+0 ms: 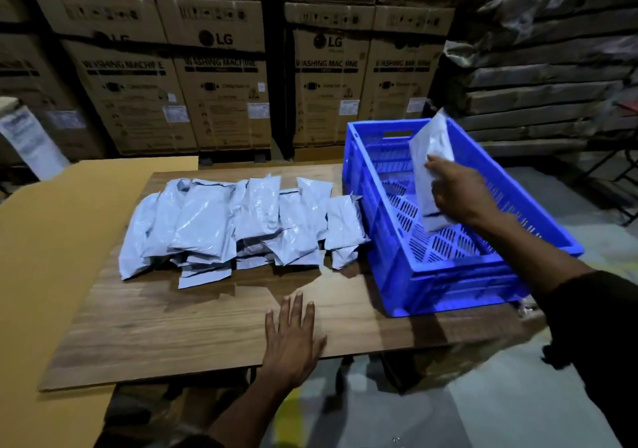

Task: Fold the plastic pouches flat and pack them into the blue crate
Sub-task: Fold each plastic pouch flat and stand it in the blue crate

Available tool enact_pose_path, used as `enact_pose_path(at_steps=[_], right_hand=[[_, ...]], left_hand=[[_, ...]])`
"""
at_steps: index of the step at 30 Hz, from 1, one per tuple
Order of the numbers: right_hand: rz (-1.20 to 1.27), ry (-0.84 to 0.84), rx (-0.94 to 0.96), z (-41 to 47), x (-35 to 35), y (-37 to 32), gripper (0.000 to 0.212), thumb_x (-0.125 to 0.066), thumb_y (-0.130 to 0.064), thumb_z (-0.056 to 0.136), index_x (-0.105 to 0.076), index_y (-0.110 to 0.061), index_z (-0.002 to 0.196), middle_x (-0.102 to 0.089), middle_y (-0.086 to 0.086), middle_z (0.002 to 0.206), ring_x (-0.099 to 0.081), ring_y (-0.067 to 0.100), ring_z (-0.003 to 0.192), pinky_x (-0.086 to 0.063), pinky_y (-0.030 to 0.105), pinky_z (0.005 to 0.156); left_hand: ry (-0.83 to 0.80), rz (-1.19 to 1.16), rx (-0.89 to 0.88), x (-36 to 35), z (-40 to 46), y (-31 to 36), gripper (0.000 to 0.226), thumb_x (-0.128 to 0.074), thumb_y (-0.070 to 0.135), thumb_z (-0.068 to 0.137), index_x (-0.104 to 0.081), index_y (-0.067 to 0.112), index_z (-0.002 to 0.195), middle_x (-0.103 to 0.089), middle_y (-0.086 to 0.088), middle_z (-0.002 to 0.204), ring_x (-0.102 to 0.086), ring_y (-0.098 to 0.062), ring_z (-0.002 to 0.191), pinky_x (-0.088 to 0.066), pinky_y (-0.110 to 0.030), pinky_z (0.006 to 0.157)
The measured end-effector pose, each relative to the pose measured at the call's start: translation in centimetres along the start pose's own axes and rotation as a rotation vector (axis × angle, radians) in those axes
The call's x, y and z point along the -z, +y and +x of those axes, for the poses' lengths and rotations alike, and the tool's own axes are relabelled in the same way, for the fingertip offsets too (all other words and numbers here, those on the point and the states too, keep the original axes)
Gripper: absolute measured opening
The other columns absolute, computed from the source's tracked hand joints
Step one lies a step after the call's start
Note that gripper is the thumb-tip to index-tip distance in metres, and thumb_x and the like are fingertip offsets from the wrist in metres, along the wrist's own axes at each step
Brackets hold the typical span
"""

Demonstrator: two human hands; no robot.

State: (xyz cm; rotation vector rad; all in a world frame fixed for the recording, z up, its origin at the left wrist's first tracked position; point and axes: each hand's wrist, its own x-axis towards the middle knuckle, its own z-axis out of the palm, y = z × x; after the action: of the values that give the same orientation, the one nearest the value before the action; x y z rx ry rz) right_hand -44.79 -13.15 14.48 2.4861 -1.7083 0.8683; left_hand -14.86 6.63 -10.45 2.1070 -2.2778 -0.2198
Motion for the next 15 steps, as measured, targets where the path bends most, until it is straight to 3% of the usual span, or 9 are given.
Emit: enact_pose_path(at_steps=[2,4,7,11,15], right_hand=[[-0.045,-0.195,-0.05,0.1,-2.0,1.7,0.05,-0.055,0.004,0.088,-0.056,-0.005,0.138,-0.058,0.022,0.137,-0.06,0.041,0.117,-0.047,0.044,0.098],[-0.072,-0.326,-0.056,0.7,-4.1,2.8,0.051,-0.054,0.001,0.089,-0.053,-0.01,0.139,-0.061,0.024,0.13,-0.061,0.042,0.11,-0.049,0.044,0.091],[-0.157,-0.456,-0.017,1.7,-6.7,3.7,0.05,-0.054,0.0,0.089,-0.049,-0.008,0.138,-0.055,0.021,0.138,-0.058,0.042,0.117,-0.048,0.045,0.094],[-0.212,-0.579,0.034,1.7,-9.3,4.1,0.049,-0.051,0.004,0.085,-0.043,-0.002,0.134,-0.048,0.021,0.14,-0.055,0.043,0.12,-0.047,0.046,0.093],[-0.192,-0.629,0.138,2.0,-11.5,4.8,0.05,-0.051,0.004,0.088,-0.039,0.005,0.136,-0.04,0.024,0.143,-0.053,0.045,0.122,-0.045,0.048,0.095]], left_hand=[[0.005,0.003,0.016,-0.6,0.2,0.6,0.072,-0.033,0.062,0.096,-0.059,0.012,0.14,-0.047,-0.018,0.154,-0.035,-0.038,0.142,-0.012,-0.058,0.113],[-0.013,-0.012,0.052,-1.1,0.2,1.0,0.075,-0.025,0.063,0.1,-0.056,0.01,0.144,-0.042,-0.017,0.157,-0.031,-0.038,0.145,-0.004,-0.054,0.116],[-0.018,-0.034,0.09,-1.4,0.2,1.2,0.075,-0.026,0.063,0.101,-0.054,0.009,0.146,-0.038,-0.016,0.16,-0.04,-0.041,0.144,-0.006,-0.054,0.117],[-0.008,-0.036,0.137,-1.4,0.5,1.7,0.078,-0.016,0.064,0.103,-0.052,0.011,0.147,-0.04,-0.016,0.159,-0.043,-0.039,0.142,-0.021,-0.058,0.11],[-0.011,-0.011,0.155,-1.1,0.5,2.1,0.074,-0.027,0.063,0.1,-0.049,0.013,0.15,-0.038,-0.012,0.161,-0.042,-0.037,0.143,-0.02,-0.056,0.109]])
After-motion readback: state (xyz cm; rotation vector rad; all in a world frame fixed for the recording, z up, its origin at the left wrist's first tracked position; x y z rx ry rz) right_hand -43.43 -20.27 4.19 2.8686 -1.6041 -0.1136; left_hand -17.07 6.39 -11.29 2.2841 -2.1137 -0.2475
